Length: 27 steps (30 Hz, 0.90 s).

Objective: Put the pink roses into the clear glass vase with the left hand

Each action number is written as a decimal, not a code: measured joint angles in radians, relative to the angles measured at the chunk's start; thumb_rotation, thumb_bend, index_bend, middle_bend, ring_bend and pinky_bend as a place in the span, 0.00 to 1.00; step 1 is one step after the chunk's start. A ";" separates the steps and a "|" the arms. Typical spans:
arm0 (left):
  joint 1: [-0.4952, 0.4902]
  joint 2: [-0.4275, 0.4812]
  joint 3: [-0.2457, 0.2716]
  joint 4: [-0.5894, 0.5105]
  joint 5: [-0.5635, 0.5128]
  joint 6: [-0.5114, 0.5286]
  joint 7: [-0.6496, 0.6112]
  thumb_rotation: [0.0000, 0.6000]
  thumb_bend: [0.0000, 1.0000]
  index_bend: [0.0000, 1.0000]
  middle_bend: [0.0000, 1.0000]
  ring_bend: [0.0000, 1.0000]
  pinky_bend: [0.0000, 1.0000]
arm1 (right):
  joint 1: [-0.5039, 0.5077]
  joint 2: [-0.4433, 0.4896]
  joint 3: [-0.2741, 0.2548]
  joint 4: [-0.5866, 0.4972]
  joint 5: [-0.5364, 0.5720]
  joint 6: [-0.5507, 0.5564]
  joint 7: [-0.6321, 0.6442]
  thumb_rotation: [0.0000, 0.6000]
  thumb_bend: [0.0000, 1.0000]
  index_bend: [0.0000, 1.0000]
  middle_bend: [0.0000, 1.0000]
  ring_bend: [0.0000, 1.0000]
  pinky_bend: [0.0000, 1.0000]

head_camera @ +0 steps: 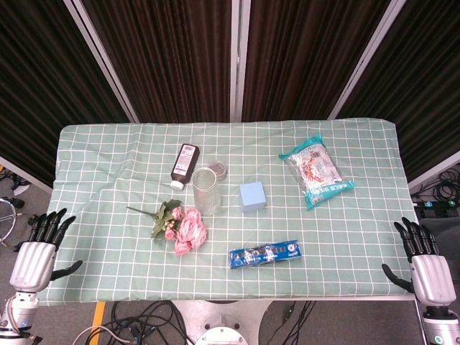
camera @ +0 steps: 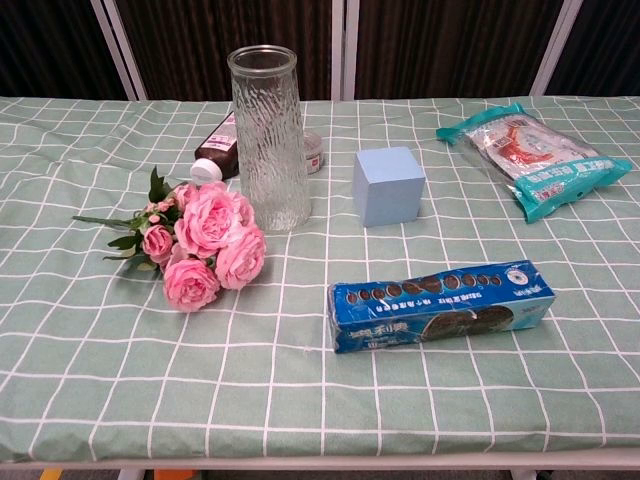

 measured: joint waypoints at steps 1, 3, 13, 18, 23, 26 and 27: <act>0.000 -0.001 0.001 -0.001 -0.001 -0.001 0.002 1.00 0.00 0.11 0.01 0.00 0.06 | 0.001 0.000 -0.002 0.001 -0.001 -0.002 0.002 1.00 0.14 0.00 0.00 0.00 0.00; 0.000 -0.001 0.002 -0.002 0.000 -0.002 0.004 1.00 0.00 0.11 0.01 0.00 0.06 | 0.001 0.000 -0.003 0.002 -0.003 -0.003 0.003 1.00 0.14 0.00 0.00 0.00 0.00; -0.007 0.006 0.015 -0.026 0.019 -0.016 -0.044 1.00 0.00 0.11 0.01 0.00 0.06 | 0.007 -0.001 0.009 0.011 0.021 -0.024 0.000 1.00 0.14 0.00 0.00 0.00 0.00; -0.041 0.007 0.029 -0.060 0.057 -0.061 -0.081 1.00 0.00 0.11 0.00 0.00 0.06 | 0.015 -0.003 0.016 0.009 0.031 -0.037 -0.002 1.00 0.14 0.00 0.00 0.00 0.00; -0.088 -0.004 0.024 -0.090 0.065 -0.125 -0.049 1.00 0.00 0.10 0.00 0.00 0.06 | 0.021 0.003 0.021 -0.010 0.026 -0.035 -0.031 1.00 0.14 0.00 0.00 0.00 0.00; -0.121 -0.012 0.007 -0.120 0.063 -0.160 -0.021 1.00 0.00 0.10 0.00 0.00 0.06 | 0.025 0.003 0.018 -0.013 0.023 -0.044 -0.057 1.00 0.14 0.00 0.00 0.00 0.00; -0.130 -0.015 0.002 -0.129 0.062 -0.169 -0.009 1.00 0.00 0.10 0.00 0.00 0.06 | 0.027 0.002 0.017 -0.012 0.024 -0.050 -0.068 1.00 0.14 0.00 0.00 0.00 0.00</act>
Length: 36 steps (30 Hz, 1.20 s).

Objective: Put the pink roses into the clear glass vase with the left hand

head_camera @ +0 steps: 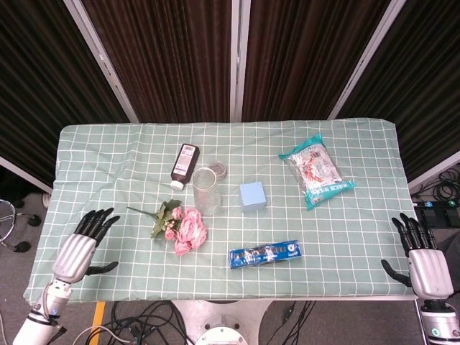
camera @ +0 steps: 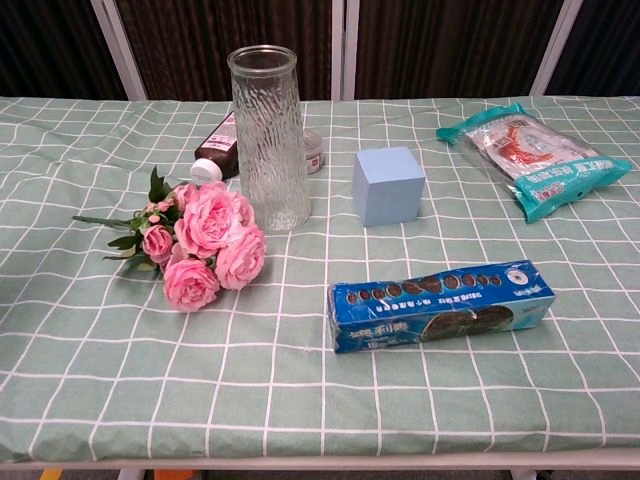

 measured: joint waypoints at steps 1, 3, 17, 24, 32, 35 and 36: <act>-0.013 -0.005 -0.006 -0.011 -0.001 -0.015 0.016 1.00 0.00 0.10 0.00 0.00 0.06 | 0.002 -0.001 0.000 0.001 0.003 -0.009 -0.014 1.00 0.14 0.00 0.00 0.00 0.00; -0.032 -0.014 -0.012 -0.026 -0.002 -0.042 0.039 1.00 0.00 0.10 0.00 0.00 0.06 | 0.006 -0.005 0.000 0.004 0.011 -0.024 -0.032 1.00 0.14 0.00 0.00 0.00 0.00; -0.181 -0.103 -0.054 -0.089 -0.100 -0.269 0.168 1.00 0.00 0.09 0.00 0.00 0.06 | 0.015 -0.035 0.000 0.072 0.048 -0.068 0.000 1.00 0.14 0.00 0.00 0.00 0.00; -0.249 -0.131 -0.082 -0.116 -0.146 -0.345 0.171 1.00 0.00 0.08 0.00 0.00 0.06 | 0.010 -0.042 -0.002 0.076 0.046 -0.055 0.007 1.00 0.14 0.00 0.00 0.00 0.00; -0.322 -0.169 -0.119 -0.070 -0.260 -0.443 0.224 1.00 0.00 0.08 0.00 0.00 0.06 | 0.001 -0.035 -0.001 0.074 0.043 -0.035 0.020 1.00 0.14 0.00 0.00 0.00 0.00; -0.349 -0.171 -0.122 -0.045 -0.293 -0.484 0.235 1.00 0.00 0.08 0.00 0.00 0.06 | 0.000 -0.033 0.000 0.076 0.045 -0.035 0.024 1.00 0.14 0.00 0.00 0.00 0.00; -0.356 -0.172 -0.122 -0.038 -0.301 -0.494 0.238 1.00 0.00 0.08 0.00 0.00 0.06 | 0.000 -0.033 0.001 0.076 0.046 -0.037 0.025 1.00 0.14 0.00 0.00 0.00 0.00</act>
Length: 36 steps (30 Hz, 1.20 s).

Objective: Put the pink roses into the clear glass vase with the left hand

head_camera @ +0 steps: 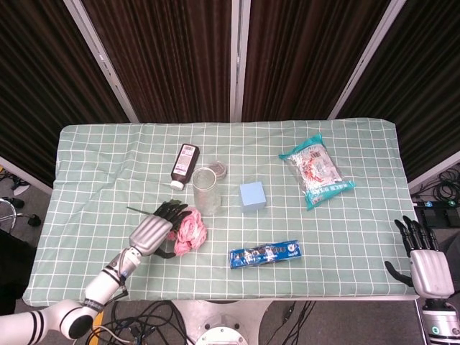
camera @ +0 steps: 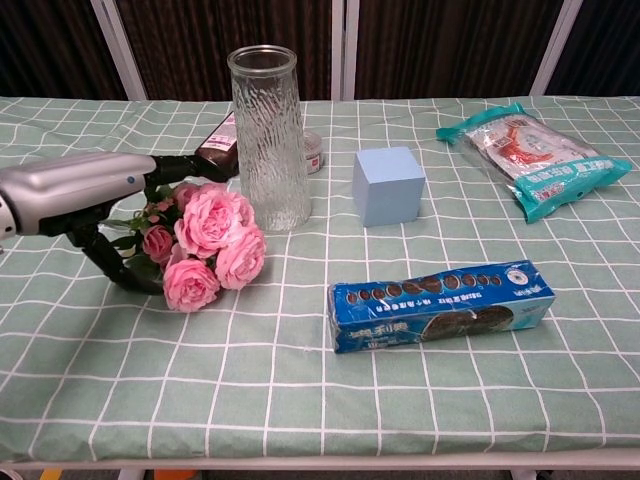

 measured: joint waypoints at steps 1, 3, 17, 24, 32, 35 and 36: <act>-0.009 0.000 0.001 0.007 -0.010 -0.012 0.002 1.00 0.00 0.07 0.00 0.00 0.06 | 0.001 0.000 0.001 0.001 0.002 -0.003 0.002 1.00 0.14 0.00 0.00 0.00 0.00; -0.020 -0.003 0.004 0.016 -0.019 -0.021 0.002 1.00 0.00 0.07 0.00 0.00 0.06 | 0.003 -0.001 0.002 0.002 0.006 -0.009 0.005 1.00 0.14 0.00 0.00 0.00 0.00; -0.068 -0.069 0.012 0.106 0.015 -0.016 -0.074 1.00 0.00 0.09 0.04 0.02 0.22 | 0.008 -0.006 0.009 0.006 0.027 -0.031 0.011 1.00 0.14 0.00 0.00 0.00 0.00; -0.078 -0.107 0.041 0.186 0.046 -0.007 -0.110 1.00 0.00 0.14 0.10 0.09 0.28 | 0.010 -0.013 0.010 0.018 0.028 -0.033 0.023 1.00 0.14 0.00 0.00 0.00 0.00; -0.085 -0.119 0.051 0.202 0.044 0.006 -0.101 1.00 0.07 0.29 0.27 0.27 0.42 | 0.008 -0.012 0.012 0.020 0.037 -0.039 0.030 1.00 0.15 0.00 0.00 0.00 0.00; -0.084 -0.126 0.052 0.215 0.045 0.016 -0.097 1.00 0.10 0.40 0.35 0.33 0.47 | 0.008 -0.011 0.012 0.018 0.037 -0.039 0.032 1.00 0.15 0.00 0.00 0.00 0.00; -0.083 -0.128 0.053 0.222 0.047 0.021 -0.095 1.00 0.11 0.43 0.37 0.35 0.49 | 0.008 -0.010 0.012 0.017 0.037 -0.039 0.032 1.00 0.15 0.00 0.00 0.00 0.00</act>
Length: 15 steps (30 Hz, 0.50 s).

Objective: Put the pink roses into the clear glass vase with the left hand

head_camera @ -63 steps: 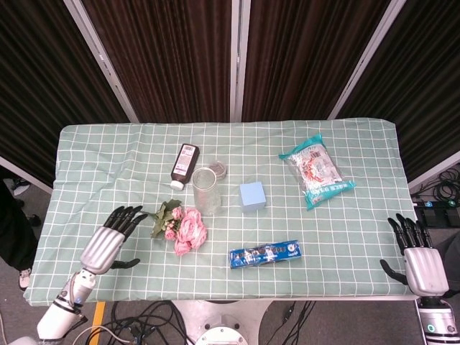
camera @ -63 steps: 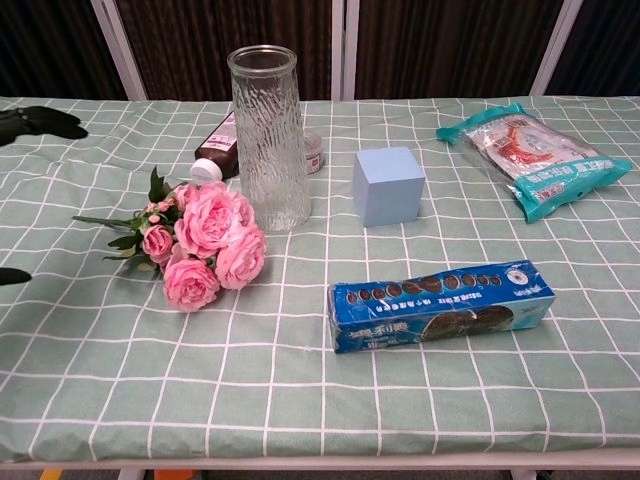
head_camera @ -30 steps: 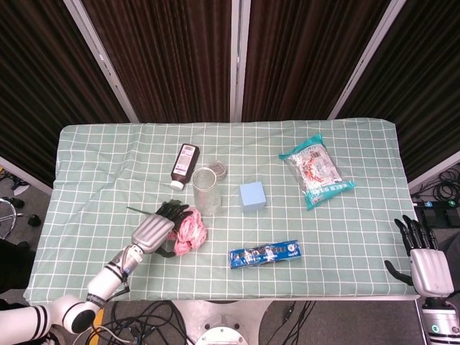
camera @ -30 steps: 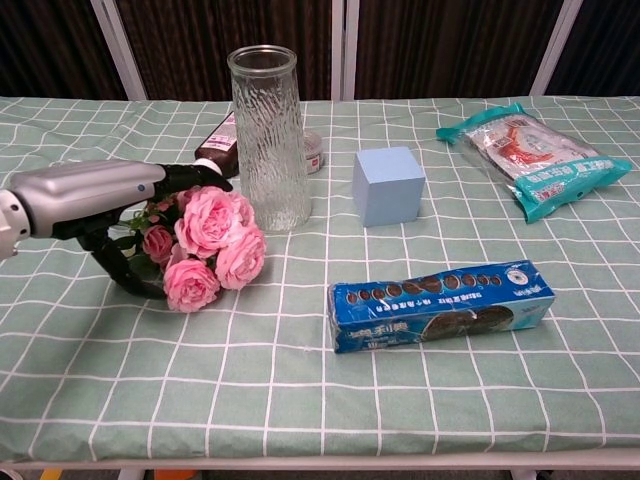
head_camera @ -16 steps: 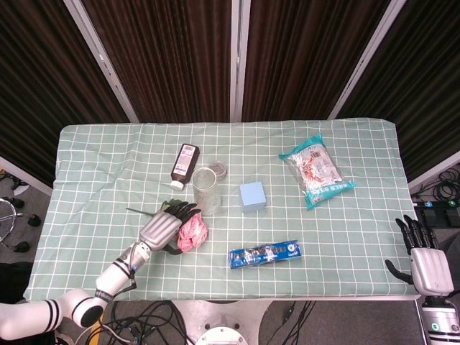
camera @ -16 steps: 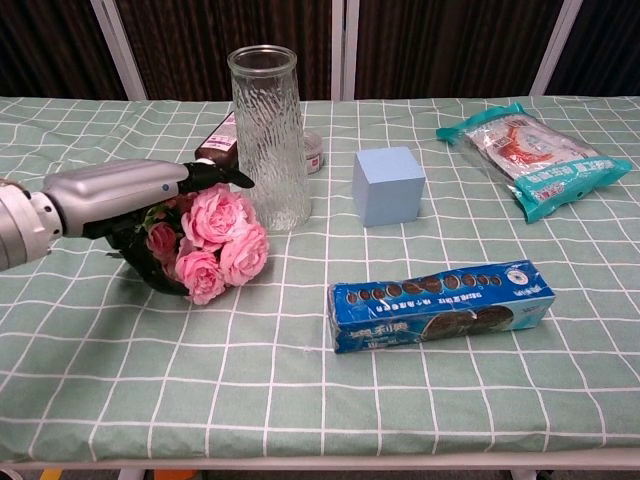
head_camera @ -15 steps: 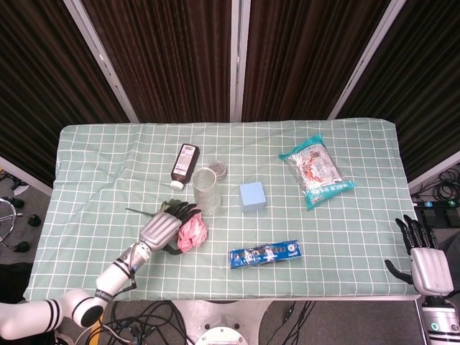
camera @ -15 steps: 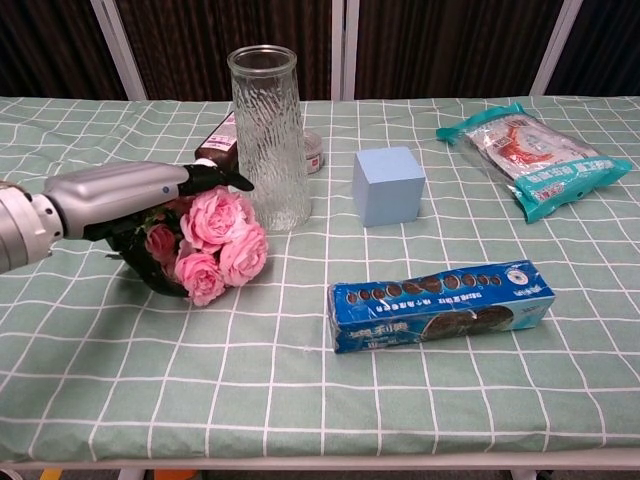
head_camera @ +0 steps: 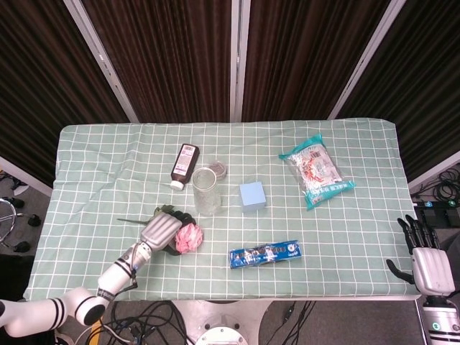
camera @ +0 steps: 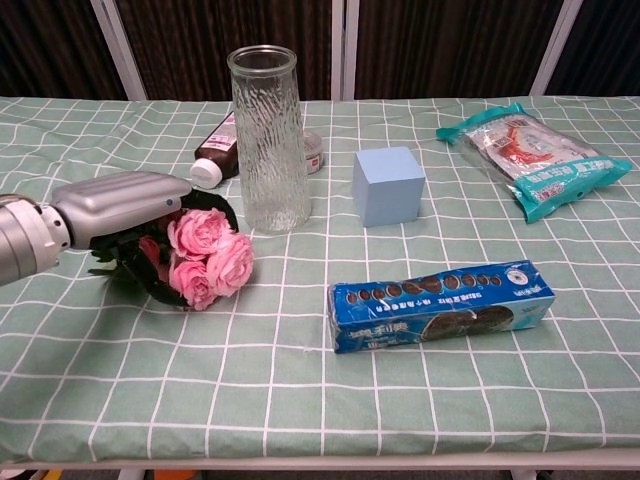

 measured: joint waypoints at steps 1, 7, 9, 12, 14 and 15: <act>0.002 -0.005 0.001 0.011 0.003 0.009 0.003 1.00 0.11 0.45 0.39 0.37 0.50 | 0.000 0.001 0.000 -0.001 0.000 0.000 0.000 1.00 0.15 0.00 0.00 0.00 0.00; 0.016 -0.019 0.013 0.048 0.025 0.059 0.003 1.00 0.17 0.55 0.49 0.46 0.59 | -0.001 0.009 0.003 -0.011 0.004 0.001 0.000 1.00 0.15 0.00 0.00 0.00 0.00; 0.020 -0.019 0.014 0.052 0.038 0.082 0.003 1.00 0.20 0.58 0.52 0.49 0.62 | -0.001 0.011 0.004 -0.014 0.004 0.002 0.001 1.00 0.15 0.00 0.00 0.00 0.00; 0.029 -0.012 0.018 0.056 0.060 0.120 -0.005 1.00 0.22 0.61 0.55 0.52 0.65 | -0.003 0.014 0.003 -0.019 0.003 0.005 0.003 1.00 0.15 0.00 0.00 0.00 0.00; 0.036 -0.001 0.020 0.052 0.067 0.135 -0.020 1.00 0.23 0.62 0.55 0.53 0.66 | -0.004 0.015 0.003 -0.022 0.003 0.006 0.002 1.00 0.15 0.00 0.00 0.00 0.00; 0.039 0.005 0.020 0.049 0.070 0.140 -0.026 1.00 0.23 0.62 0.56 0.54 0.66 | -0.004 0.016 0.003 -0.023 0.003 0.006 0.002 1.00 0.15 0.00 0.00 0.00 0.00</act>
